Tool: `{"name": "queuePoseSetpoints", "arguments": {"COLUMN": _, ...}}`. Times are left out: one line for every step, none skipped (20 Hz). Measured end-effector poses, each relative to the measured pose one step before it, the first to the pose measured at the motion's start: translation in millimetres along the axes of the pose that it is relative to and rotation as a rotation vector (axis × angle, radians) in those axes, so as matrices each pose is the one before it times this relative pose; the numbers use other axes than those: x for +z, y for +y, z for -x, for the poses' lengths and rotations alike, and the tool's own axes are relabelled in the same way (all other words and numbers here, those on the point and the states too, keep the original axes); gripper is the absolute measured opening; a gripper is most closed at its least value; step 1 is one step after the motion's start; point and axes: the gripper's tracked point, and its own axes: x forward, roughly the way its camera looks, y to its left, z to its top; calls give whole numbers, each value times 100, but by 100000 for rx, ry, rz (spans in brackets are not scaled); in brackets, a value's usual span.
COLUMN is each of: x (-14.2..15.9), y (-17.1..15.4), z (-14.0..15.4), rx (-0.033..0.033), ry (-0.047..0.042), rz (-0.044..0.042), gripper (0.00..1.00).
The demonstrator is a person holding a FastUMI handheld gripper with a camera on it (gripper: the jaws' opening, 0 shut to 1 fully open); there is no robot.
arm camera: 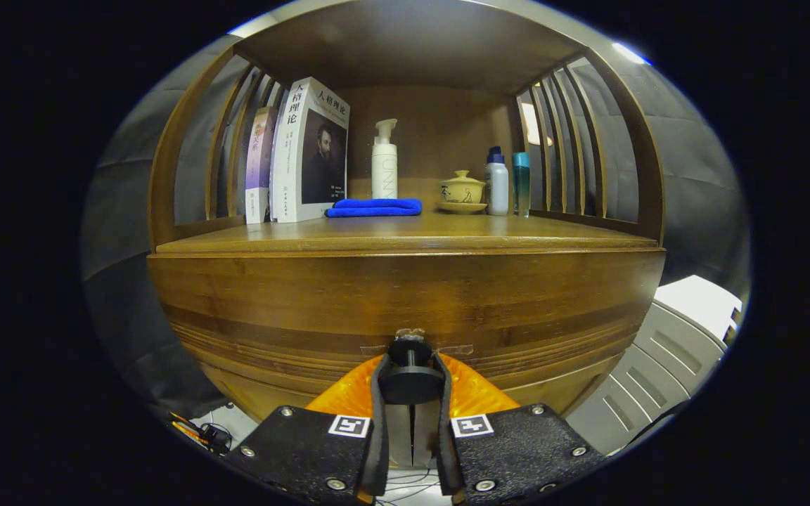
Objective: Pull open the drawer, take out the items inside it, and place them on the countertop above the cabinet.
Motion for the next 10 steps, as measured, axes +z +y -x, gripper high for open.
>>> {"name": "queuePoseSetpoints", "arguments": {"x": -29, "y": 31, "z": 148, "rx": 323, "ry": 345, "rz": -1108, "gripper": 28}}
{"name": "queuePoseSetpoints", "arguments": {"x": -43, "y": -58, "z": 192, "rx": 211, "ry": 33, "rz": -228, "gripper": 28}}
{"name": "queuePoseSetpoints", "arguments": {"x": -20, "y": -21, "z": 334, "rx": 10, "ry": -116, "rz": 310, "gripper": 28}}
{"name": "queuePoseSetpoints", "arguments": {"x": -173, "y": -36, "z": 611, "rx": 53, "ry": -288, "rz": 660, "gripper": 28}}
{"name": "queuePoseSetpoints", "arguments": {"x": -60, "y": -91, "z": 576, "rx": -215, "ry": -428, "rz": 690, "gripper": 28}}
{"name": "queuePoseSetpoints", "arguments": {"x": -210, "y": -79, "z": 650, "rx": -405, "ry": -412, "rz": 340, "gripper": 28}}
{"name": "queuePoseSetpoints", "arguments": {"x": -101, "y": -78, "z": 778, "rx": -238, "ry": -63, "rz": 174, "gripper": 28}}
{"name": "queuePoseSetpoints", "arguments": {"x": -212, "y": -77, "z": 861, "rx": -228, "ry": 213, "rz": -166, "gripper": 28}}
{"name": "queuePoseSetpoints", "arguments": {"x": -212, "y": -59, "z": 883, "rx": -44, "ry": 364, "rz": 25, "gripper": 28}}
{"name": "queuePoseSetpoints", "arguments": {"x": -188, "y": -57, "z": 926, "rx": 172, "ry": 302, "rz": 256, "gripper": 28}}
